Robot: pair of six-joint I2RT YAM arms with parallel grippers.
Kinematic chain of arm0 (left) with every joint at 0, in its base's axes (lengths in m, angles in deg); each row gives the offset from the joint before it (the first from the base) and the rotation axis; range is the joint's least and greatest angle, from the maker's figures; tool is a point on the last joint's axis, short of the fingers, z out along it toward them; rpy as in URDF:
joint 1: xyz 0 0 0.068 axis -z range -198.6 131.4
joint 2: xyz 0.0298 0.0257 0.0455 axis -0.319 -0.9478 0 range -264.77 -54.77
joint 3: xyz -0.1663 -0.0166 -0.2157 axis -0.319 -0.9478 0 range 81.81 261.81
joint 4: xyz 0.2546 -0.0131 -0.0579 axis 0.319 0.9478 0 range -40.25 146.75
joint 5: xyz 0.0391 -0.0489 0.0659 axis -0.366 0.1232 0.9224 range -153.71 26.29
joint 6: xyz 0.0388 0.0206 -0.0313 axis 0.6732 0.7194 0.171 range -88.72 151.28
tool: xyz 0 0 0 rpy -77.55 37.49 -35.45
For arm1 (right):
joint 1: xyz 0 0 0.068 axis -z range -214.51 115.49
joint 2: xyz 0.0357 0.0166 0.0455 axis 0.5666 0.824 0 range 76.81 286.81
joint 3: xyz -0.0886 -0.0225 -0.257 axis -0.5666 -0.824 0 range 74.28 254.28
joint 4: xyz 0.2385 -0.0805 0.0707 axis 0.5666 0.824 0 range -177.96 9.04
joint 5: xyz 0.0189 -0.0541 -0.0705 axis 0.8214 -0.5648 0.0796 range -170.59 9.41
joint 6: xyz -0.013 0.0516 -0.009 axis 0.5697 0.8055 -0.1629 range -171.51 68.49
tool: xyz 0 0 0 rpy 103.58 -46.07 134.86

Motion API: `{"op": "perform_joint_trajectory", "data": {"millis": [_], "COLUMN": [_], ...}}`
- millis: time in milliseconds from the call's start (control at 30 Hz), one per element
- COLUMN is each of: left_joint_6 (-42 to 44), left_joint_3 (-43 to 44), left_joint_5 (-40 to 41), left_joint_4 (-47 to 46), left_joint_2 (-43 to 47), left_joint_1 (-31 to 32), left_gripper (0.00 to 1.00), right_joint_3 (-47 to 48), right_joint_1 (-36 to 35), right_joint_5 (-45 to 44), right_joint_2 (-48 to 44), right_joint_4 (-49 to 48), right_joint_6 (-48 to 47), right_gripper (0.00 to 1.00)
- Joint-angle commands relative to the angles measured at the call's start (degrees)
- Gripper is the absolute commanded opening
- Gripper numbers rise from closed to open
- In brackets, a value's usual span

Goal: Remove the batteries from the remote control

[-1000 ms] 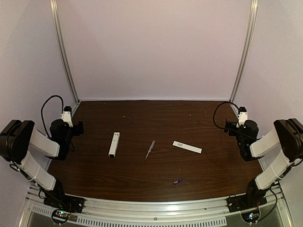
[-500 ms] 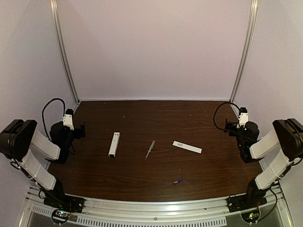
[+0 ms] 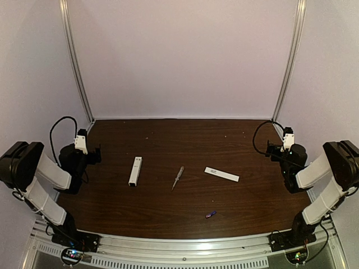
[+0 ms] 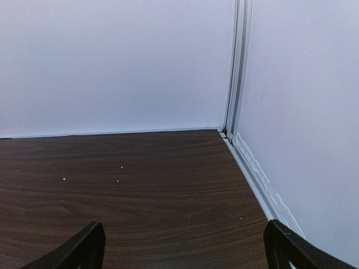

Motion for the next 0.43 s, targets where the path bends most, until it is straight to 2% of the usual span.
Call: {"op": "perform_joint_trajectory", "data": {"millis": [0, 400], "left_joint_6": [0.69, 0.67], "left_joint_3": [-0.33, -0.34], "left_joint_5": [-0.73, -0.73], "left_joint_4": [-3.16, -3.18], "left_joint_2": [-0.43, -0.38], "left_joint_1": [-0.49, -0.49], "left_gripper": [0.97, 0.97], "right_joint_3": [-0.14, -0.12], "right_joint_1": [0.20, 0.27], "right_joint_5": [0.65, 0.78], "right_joint_2": [0.40, 0.44], "right_joint_4": [-0.43, -0.37], "right_joint_6": [0.28, 0.35], "right_gripper": [1.00, 1.00]}}
